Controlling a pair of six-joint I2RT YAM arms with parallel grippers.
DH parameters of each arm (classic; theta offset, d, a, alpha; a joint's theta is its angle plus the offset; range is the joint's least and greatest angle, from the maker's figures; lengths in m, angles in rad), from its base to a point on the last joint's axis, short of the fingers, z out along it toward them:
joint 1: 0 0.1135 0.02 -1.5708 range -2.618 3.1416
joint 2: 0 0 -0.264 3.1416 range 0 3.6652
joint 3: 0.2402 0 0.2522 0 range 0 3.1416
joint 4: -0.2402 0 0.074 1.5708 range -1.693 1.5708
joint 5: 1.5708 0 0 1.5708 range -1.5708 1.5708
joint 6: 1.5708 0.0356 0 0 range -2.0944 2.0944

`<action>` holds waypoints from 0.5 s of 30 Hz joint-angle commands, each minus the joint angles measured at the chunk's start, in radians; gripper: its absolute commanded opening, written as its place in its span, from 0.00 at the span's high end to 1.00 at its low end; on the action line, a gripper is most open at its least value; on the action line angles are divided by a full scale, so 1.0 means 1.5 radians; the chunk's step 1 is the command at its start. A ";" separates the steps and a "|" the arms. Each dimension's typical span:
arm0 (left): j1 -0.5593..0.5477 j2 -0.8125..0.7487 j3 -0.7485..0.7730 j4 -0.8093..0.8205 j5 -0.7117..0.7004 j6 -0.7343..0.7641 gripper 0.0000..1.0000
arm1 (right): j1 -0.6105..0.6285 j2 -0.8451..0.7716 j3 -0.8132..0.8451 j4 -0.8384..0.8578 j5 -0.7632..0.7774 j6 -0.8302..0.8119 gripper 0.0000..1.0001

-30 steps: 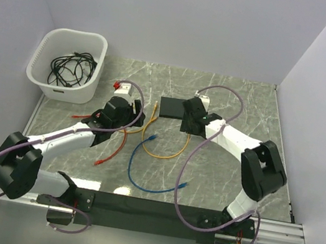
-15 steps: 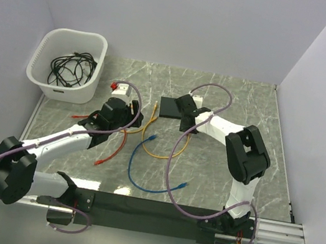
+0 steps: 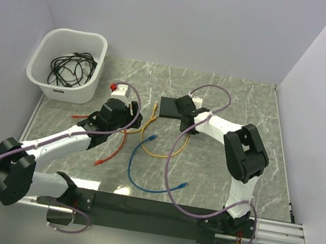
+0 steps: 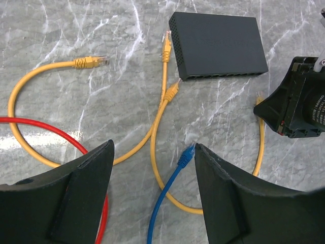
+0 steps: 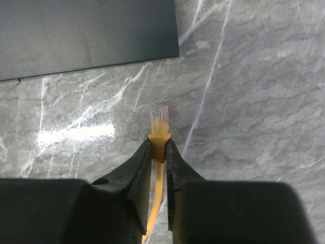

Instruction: Insert the plug into the switch port

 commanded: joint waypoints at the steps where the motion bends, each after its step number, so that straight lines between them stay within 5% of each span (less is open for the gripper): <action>1: -0.003 -0.016 -0.004 0.004 -0.011 0.000 0.30 | -0.004 0.010 -0.011 0.011 0.003 0.007 0.86; 10: -0.003 -0.056 -0.019 0.014 0.016 -0.002 0.33 | 0.008 -0.181 -0.140 0.172 -0.051 -0.060 1.00; 15: -0.003 -0.077 -0.028 0.053 0.074 -0.017 0.42 | 0.011 -0.312 -0.221 0.303 -0.222 -0.091 1.00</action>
